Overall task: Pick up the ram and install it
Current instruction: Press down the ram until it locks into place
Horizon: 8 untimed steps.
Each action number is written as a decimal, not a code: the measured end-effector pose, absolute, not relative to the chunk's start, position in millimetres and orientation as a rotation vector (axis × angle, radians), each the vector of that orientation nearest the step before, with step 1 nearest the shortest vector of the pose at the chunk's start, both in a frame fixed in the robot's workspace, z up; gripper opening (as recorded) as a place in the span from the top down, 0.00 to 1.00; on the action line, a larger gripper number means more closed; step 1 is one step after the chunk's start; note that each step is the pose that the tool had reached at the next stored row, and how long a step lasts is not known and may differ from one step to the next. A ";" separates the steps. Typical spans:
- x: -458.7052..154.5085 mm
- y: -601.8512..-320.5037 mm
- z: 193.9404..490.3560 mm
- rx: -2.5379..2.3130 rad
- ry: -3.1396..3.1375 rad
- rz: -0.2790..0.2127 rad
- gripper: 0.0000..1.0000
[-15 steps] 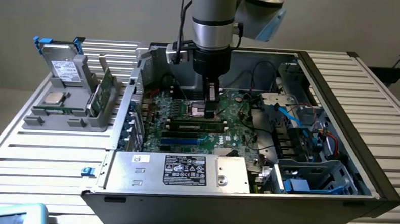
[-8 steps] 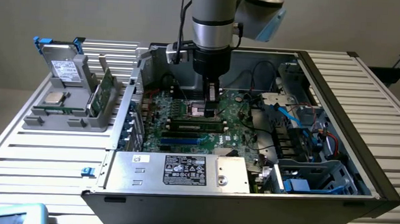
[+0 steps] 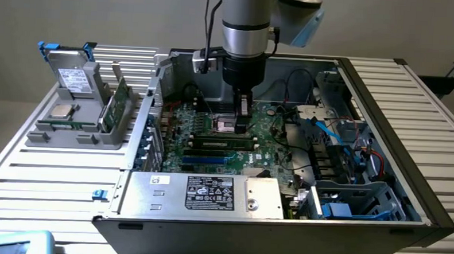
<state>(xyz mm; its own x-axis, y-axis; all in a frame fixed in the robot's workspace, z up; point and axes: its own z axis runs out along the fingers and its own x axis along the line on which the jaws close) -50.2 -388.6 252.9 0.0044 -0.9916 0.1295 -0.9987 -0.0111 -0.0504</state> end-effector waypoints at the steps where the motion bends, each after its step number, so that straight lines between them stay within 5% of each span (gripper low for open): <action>1: -49.9 -388.6 252.1 2.184 -2.171 0.196 0.89; 8: -49.3 -388.6 248.8 2.163 -2.173 0.173 0.89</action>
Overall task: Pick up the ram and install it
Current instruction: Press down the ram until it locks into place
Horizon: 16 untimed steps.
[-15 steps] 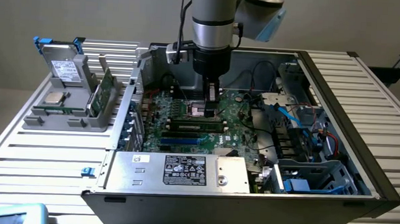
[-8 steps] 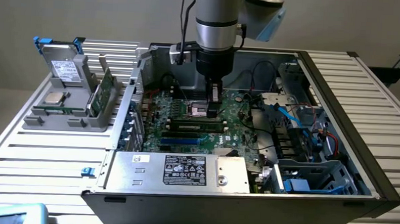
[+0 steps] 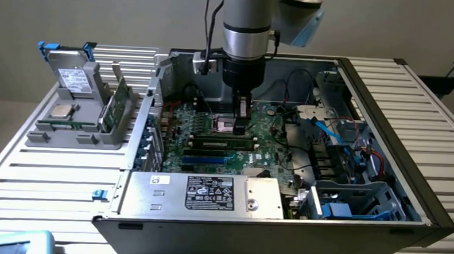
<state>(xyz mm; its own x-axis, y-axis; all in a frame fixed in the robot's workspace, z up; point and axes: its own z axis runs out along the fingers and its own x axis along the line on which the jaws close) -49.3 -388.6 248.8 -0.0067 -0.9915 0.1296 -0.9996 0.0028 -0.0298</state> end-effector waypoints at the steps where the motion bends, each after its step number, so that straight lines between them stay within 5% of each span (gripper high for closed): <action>1: -49.3 -388.7 248.8 2.163 -2.173 0.173 0.89; 16: -40.7 -388.7 237.9 2.143 -2.200 0.163 0.89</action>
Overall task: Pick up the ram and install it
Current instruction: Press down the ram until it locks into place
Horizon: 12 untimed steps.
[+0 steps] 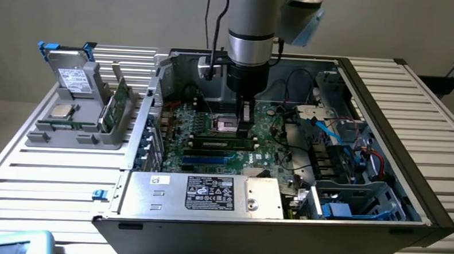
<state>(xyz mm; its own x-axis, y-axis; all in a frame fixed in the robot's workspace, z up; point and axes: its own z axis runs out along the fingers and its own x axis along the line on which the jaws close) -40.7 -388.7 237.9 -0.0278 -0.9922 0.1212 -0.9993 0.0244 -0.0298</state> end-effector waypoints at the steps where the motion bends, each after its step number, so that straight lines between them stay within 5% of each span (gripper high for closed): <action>1: -40.7 -388.6 237.3 2.143 -2.200 0.163 0.89; 12: -39.0 -389.0 231.3 2.139 -2.205 0.164 0.89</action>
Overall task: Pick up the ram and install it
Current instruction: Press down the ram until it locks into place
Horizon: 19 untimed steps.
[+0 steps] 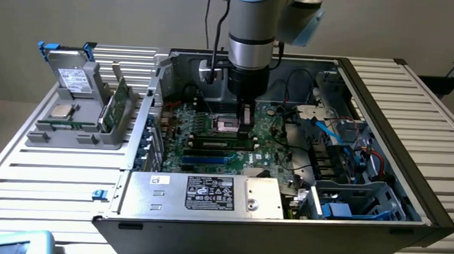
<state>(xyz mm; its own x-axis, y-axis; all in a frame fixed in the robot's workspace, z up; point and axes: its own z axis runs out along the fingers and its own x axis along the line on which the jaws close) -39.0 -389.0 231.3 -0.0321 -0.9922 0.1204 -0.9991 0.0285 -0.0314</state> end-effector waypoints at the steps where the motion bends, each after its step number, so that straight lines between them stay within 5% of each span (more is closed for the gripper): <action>1: -39.0 -389.0 230.7 2.138 -2.206 0.164 0.89; 19: -43.4 -389.2 234.2 2.119 -2.226 0.165 0.89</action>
<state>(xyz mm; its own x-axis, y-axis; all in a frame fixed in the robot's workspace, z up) -43.4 -389.2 234.2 -0.0512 -0.9914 0.1202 -0.9983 0.0474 -0.0336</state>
